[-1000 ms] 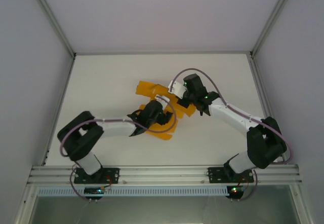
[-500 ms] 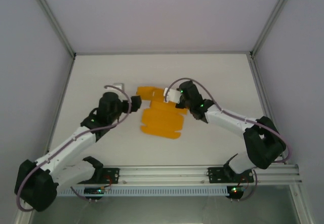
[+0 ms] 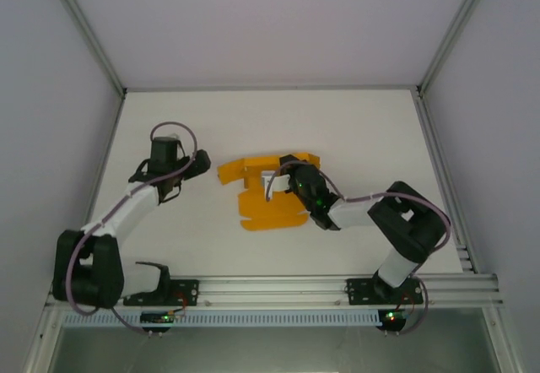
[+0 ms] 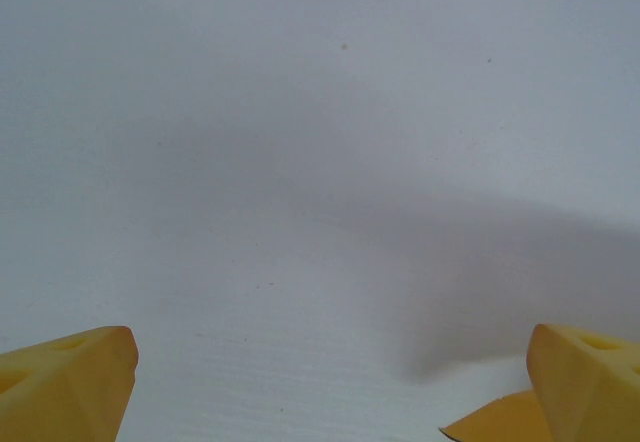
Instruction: Assemble paper box
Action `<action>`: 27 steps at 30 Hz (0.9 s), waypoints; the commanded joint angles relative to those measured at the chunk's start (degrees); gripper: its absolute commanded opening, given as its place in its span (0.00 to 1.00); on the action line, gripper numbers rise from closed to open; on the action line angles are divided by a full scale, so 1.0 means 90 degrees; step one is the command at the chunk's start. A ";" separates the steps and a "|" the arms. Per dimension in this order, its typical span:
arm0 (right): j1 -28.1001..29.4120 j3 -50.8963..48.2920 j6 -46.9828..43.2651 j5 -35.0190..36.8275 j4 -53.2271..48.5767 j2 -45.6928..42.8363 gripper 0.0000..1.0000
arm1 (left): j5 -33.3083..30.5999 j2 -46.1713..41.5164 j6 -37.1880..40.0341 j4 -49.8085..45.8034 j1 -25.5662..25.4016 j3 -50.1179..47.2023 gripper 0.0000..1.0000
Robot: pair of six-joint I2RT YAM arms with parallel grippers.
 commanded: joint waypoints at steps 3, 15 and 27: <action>-0.0041 -0.0105 -0.0632 -0.0166 0.1496 0.0405 0.00 | 0.0536 0.0848 0.0354 0.0593 0.0138 0.0533 1.00; -0.0177 -0.0040 -0.0616 -0.0018 0.1920 0.1094 0.00 | 0.2636 0.2150 0.0665 0.1787 -0.0132 0.0583 0.85; -0.0217 0.0063 -0.0543 0.0308 0.1581 0.1193 0.00 | 0.2345 0.1409 0.0761 0.3553 -0.1251 -0.0928 0.64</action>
